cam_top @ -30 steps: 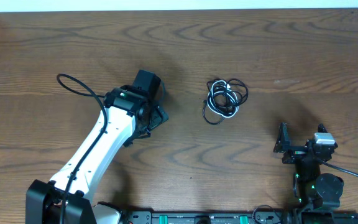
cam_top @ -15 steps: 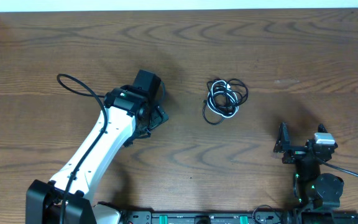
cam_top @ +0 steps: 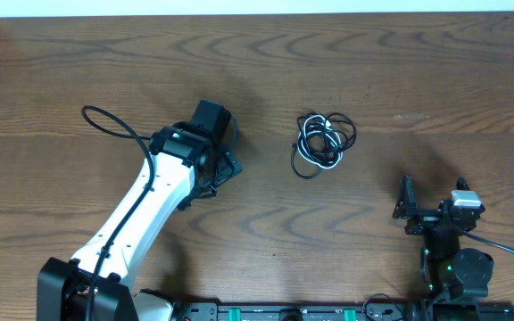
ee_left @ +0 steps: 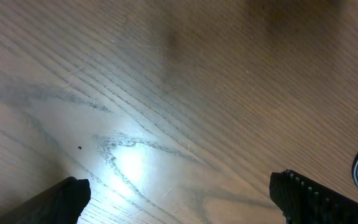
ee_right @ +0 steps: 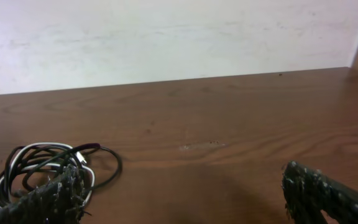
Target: Untangle cables
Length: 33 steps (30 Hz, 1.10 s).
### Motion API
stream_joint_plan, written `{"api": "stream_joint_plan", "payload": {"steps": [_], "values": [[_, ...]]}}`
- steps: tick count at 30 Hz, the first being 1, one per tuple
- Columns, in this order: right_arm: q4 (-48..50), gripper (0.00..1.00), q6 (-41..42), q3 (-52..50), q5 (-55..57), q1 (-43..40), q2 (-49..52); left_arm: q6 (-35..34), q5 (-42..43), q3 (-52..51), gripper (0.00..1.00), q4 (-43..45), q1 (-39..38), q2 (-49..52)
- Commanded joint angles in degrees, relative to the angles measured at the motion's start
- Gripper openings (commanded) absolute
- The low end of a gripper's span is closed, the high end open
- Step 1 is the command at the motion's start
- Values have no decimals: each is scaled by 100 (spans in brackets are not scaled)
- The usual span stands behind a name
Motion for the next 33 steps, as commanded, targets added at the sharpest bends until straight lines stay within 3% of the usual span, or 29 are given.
{"api": "stream_joint_plan", "payload": {"steps": [1, 33], "values": [[0, 99, 72, -24, 68, 37, -7, -55, 9, 28, 98, 46, -20, 24], [0, 99, 72, -24, 68, 37, -7, -57, 13, 28, 98, 216, -20, 24]]}}
